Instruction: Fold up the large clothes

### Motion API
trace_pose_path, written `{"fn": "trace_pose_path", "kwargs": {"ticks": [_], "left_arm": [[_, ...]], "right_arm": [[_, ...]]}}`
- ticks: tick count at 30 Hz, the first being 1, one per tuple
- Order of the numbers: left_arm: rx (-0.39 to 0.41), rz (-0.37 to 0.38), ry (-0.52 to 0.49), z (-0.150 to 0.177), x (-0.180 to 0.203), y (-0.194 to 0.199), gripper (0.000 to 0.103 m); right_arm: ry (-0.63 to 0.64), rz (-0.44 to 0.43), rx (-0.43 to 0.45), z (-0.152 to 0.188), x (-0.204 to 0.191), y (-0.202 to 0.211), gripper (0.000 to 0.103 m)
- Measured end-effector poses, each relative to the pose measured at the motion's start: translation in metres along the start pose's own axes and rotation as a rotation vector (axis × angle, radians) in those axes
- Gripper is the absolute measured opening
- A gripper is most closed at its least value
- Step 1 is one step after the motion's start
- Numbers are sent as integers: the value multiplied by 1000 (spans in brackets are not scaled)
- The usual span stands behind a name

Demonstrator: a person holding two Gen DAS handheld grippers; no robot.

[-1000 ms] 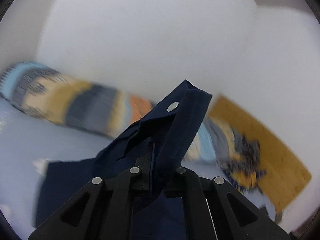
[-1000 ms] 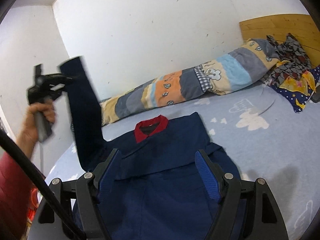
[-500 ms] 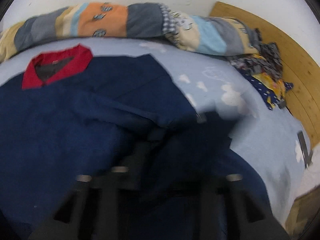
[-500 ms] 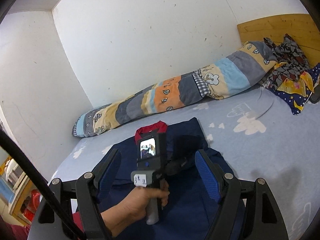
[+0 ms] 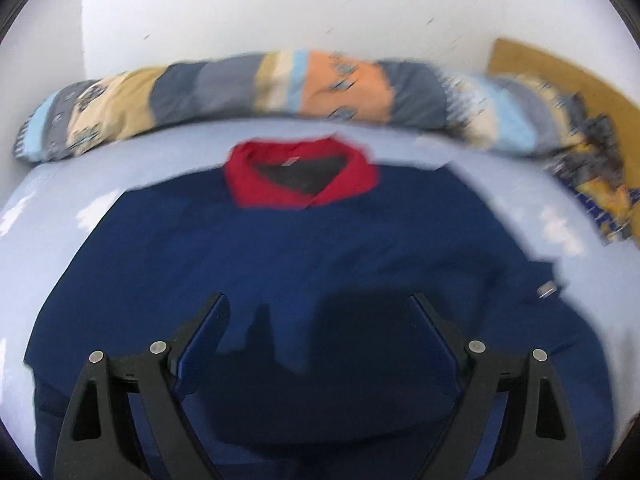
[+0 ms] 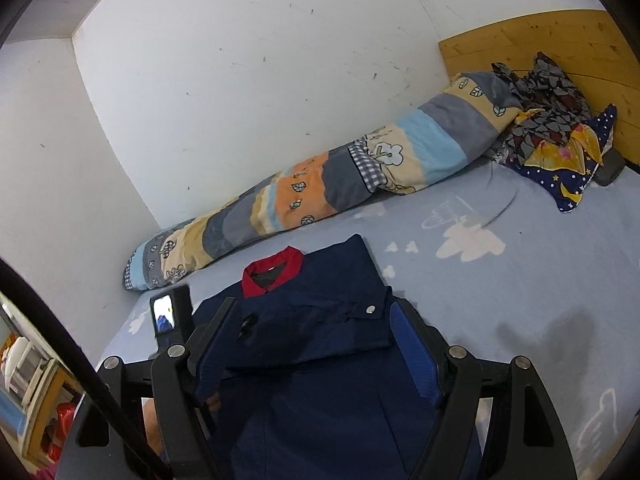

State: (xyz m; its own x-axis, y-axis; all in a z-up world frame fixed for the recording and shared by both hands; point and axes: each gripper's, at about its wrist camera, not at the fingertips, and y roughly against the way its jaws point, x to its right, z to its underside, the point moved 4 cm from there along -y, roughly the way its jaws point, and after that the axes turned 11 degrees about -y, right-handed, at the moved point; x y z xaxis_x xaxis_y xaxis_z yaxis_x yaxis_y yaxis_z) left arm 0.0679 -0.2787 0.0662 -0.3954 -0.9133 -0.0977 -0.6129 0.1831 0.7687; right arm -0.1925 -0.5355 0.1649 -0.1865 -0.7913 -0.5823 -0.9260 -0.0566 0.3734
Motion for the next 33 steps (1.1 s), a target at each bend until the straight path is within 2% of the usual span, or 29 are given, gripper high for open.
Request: {"fn": "trace_pose_path", "kwargs": {"ticks": [1, 2, 3, 4, 7, 10, 12, 15, 18, 22, 25, 29, 31, 33], "left_arm": [[-33, -33, 3, 9, -8, -8, 88], [-101, -60, 11, 23, -17, -22, 89], [-128, -50, 22, 31, -21, -29, 89], [-115, -33, 39, 33, -25, -27, 88], [-111, -66, 33, 27, -30, -8, 88], [-33, -106, 47, 25, -34, 29, 88], [-72, -111, 45, 35, -37, 39, 88], [-140, -128, 38, 67, -40, 53, 88], [-242, -133, 55, 109, -45, 59, 88], [-245, -151, 17, 138, -40, 88, 88], [-183, -156, 48, 152, -32, 128, 88], [-115, -152, 108, 181, -14, 170, 89], [-115, -191, 118, 200, -6, 180, 90], [-152, -198, 134, 219, 1, 178, 90]], "right_arm": [[6, 9, 4, 0, 1, 0, 81], [13, 20, 4, -1, 1, -2, 81], [15, 28, -2, -1, 2, -5, 81], [13, 36, -9, 0, 4, -7, 81], [-5, 46, -44, 2, 9, -16, 81], [5, 60, -71, 6, 12, -22, 81], [32, 73, -106, 14, 11, -29, 81], [89, 97, -234, 36, 13, -52, 81], [96, 119, -327, 58, 22, -70, 81], [39, 177, -538, 101, 51, -104, 81], [4, 237, -634, 135, 75, -115, 81], [115, 245, -583, 142, 66, -98, 81], [160, 243, -546, 145, 60, -90, 81], [217, 251, -532, 154, 54, -86, 81]]}}
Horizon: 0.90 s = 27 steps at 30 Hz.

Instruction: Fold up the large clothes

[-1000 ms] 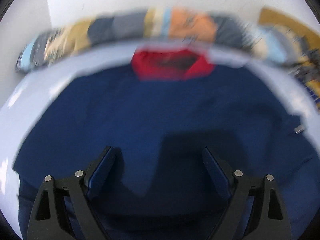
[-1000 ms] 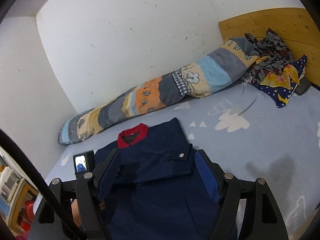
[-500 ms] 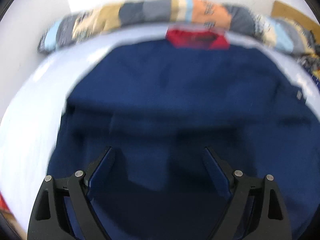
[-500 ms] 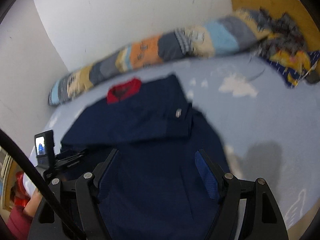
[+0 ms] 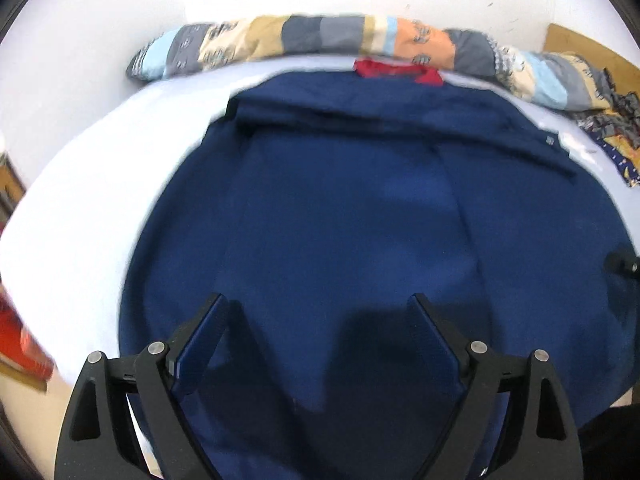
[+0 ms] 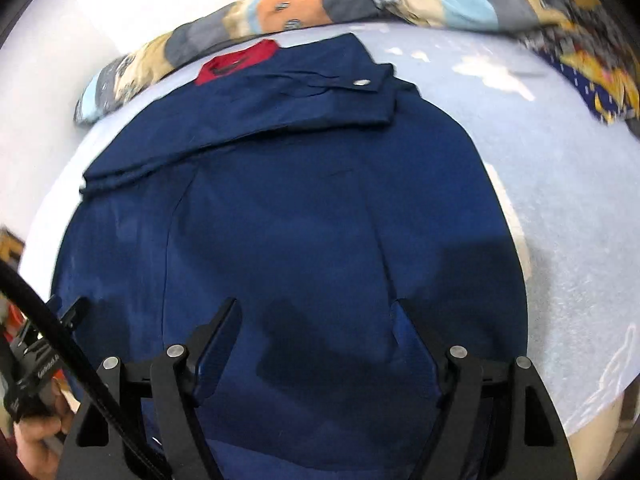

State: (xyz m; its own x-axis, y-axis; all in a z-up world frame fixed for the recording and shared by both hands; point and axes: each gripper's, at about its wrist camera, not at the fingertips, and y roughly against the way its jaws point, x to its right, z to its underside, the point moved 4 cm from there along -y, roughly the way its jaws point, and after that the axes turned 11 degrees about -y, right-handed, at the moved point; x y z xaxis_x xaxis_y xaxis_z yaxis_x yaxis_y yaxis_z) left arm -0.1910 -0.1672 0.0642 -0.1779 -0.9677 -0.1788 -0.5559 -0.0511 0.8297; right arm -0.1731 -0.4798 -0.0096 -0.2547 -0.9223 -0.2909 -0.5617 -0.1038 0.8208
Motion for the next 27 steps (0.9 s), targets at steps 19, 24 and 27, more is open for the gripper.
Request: {"fn": "trace_pose_path", "kwargs": {"ticks": [19, 24, 27], "left_arm": [[99, -97, 25, 15, 8, -9, 103], [105, -105, 28, 14, 8, -10, 103], [108, -111, 27, 14, 9, -10, 103]], "right_arm": [[148, 154, 93, 55, -33, -28, 102], [148, 156, 92, 54, -33, -28, 102], [149, 155, 93, 54, -33, -28, 103]]}}
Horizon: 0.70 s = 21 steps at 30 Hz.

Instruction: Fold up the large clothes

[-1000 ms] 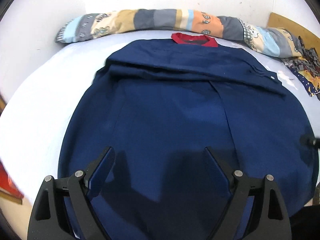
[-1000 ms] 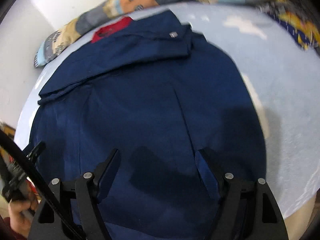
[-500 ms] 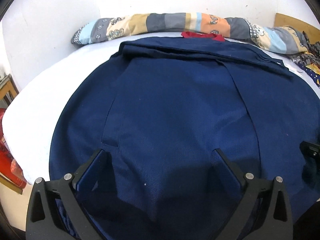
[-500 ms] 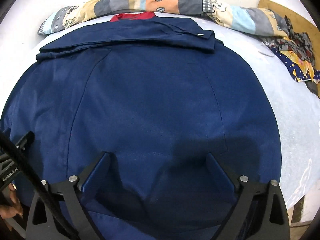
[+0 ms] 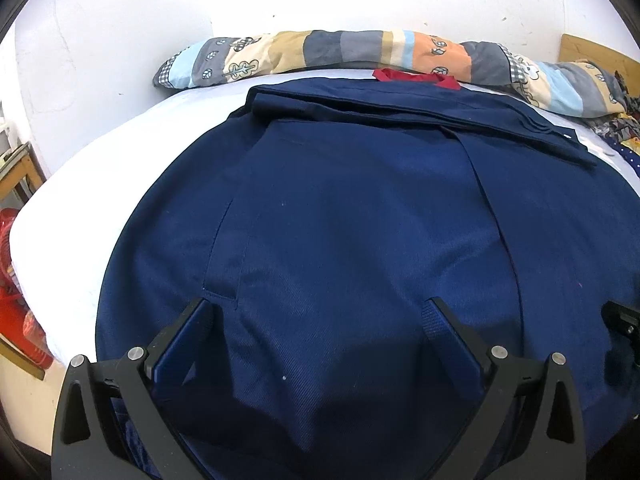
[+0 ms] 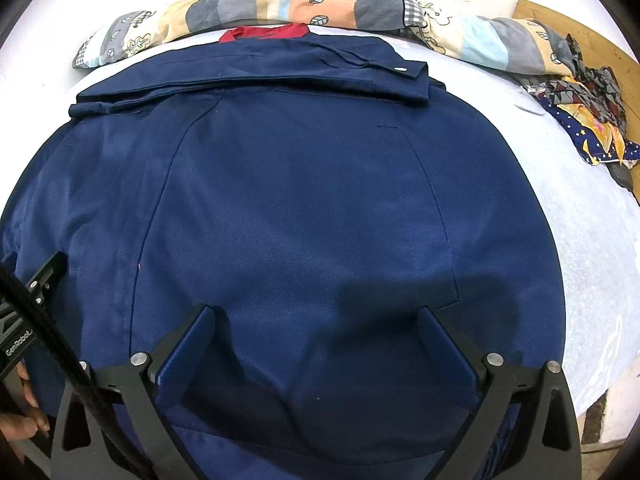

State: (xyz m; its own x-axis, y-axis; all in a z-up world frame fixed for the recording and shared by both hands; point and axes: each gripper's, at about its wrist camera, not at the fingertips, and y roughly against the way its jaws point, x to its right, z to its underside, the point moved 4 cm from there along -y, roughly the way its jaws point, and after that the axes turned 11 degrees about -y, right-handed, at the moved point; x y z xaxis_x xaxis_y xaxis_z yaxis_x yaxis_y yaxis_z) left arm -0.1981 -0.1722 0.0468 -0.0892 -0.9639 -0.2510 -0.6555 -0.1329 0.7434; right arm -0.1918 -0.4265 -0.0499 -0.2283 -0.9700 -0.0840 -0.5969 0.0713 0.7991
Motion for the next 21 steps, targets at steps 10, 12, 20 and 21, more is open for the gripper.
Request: {"fn": "trace_pose_path", "kwargs": {"ticks": [10, 12, 20, 21], "left_arm": [[3, -1, -1, 0, 0, 0, 103], [3, -1, 0, 0, 0, 0, 103], [-9, 4, 2, 0, -1, 0, 103], [-9, 4, 1, 0, -1, 0, 103]], "right_arm": [[-7, 1, 22, 4, 0, 2, 103], [-23, 1, 23, 4, 1, 2, 103], [-47, 36, 29, 6, 0, 4, 103], [-32, 29, 46, 8, 0, 6, 103]]}}
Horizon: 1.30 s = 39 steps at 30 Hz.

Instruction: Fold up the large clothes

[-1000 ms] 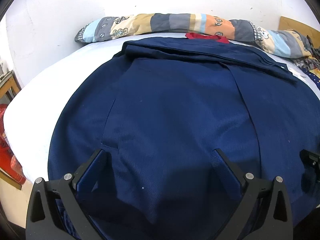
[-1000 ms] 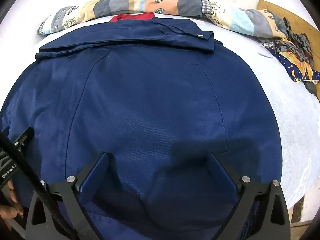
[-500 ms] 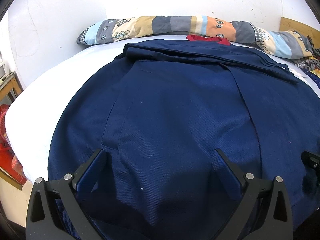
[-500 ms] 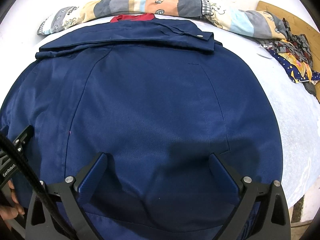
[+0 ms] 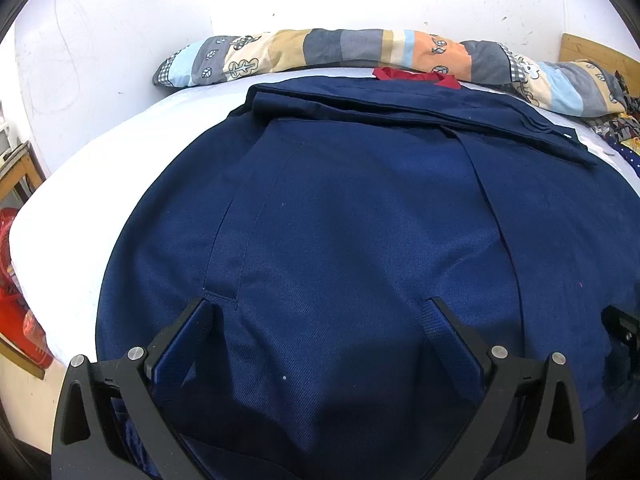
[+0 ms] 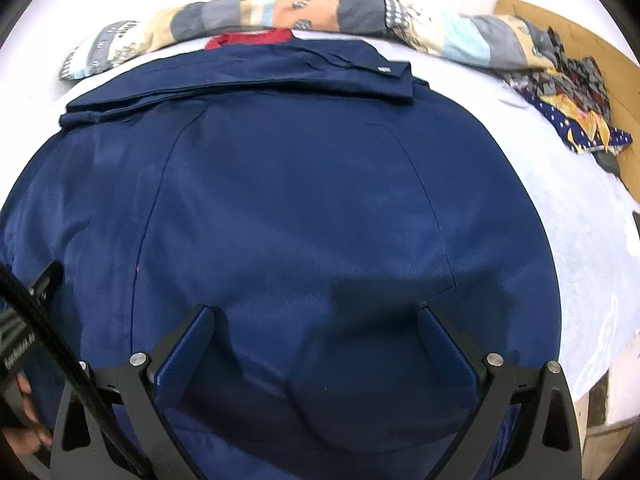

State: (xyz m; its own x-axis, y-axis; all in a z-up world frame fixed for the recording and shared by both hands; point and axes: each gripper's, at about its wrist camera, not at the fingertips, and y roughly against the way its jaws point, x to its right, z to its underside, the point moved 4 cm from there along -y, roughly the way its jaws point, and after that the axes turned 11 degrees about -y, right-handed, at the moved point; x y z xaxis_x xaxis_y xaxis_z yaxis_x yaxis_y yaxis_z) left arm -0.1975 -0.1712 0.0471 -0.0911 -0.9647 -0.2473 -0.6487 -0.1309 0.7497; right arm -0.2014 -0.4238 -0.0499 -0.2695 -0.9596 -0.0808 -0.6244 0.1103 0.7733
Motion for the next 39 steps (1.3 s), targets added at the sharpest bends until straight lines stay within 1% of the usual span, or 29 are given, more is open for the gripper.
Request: {"fn": "trace_pose_path", "kwargs": {"ticks": [4, 11, 16, 25, 34, 39], "left_arm": [[7, -1, -4, 1, 0, 0, 103], [31, -7, -13, 3, -1, 1, 103], [44, -11, -16, 4, -1, 2, 103], [51, -13, -17, 4, -1, 3, 103], [69, -21, -19, 7, 0, 6, 103], [68, -16, -27, 8, 0, 7, 103]], "right_arm": [[27, -18, 46, 6, 1, 4, 103], [37, -17, 62, 8, 1, 4, 103], [38, -20, 99, 11, 2, 6, 103], [37, -16, 96, 10, 2, 5, 103], [38, 8, 128, 13, 0, 6, 103], [37, 8, 136, 14, 0, 6, 103]]}}
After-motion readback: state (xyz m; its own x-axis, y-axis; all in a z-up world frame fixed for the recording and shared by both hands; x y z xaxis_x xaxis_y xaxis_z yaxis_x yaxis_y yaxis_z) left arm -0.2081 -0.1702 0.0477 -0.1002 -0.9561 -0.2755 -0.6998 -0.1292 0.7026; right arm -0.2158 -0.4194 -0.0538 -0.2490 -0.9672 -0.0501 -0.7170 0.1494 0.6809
